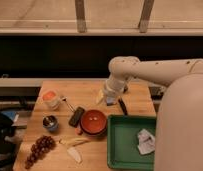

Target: Place grapes in table surface

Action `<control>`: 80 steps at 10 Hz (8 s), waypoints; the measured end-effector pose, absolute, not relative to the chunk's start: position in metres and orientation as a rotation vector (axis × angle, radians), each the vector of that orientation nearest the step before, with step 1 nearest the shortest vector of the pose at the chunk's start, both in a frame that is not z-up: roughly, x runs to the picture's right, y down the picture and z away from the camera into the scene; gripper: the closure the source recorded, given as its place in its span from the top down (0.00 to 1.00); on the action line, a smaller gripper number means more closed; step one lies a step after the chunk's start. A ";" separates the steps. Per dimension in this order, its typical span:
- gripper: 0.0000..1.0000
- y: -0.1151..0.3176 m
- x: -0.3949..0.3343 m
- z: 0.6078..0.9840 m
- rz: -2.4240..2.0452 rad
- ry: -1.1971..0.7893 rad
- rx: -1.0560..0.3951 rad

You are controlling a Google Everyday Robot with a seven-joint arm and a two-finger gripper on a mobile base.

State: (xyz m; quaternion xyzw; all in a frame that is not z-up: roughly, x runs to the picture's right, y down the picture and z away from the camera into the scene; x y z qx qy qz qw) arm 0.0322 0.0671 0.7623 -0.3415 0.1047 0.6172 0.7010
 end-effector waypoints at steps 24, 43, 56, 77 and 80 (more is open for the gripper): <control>0.65 0.215 -0.255 0.723 0.824 0.197 -1.060; 0.57 0.275 -0.297 0.762 0.741 0.261 -1.179; 0.00 0.222 -0.241 0.718 0.902 0.230 -0.960; 0.63 -0.011 -0.062 0.888 1.373 0.074 -0.860; 0.63 -0.009 -0.066 0.890 1.369 0.070 -0.864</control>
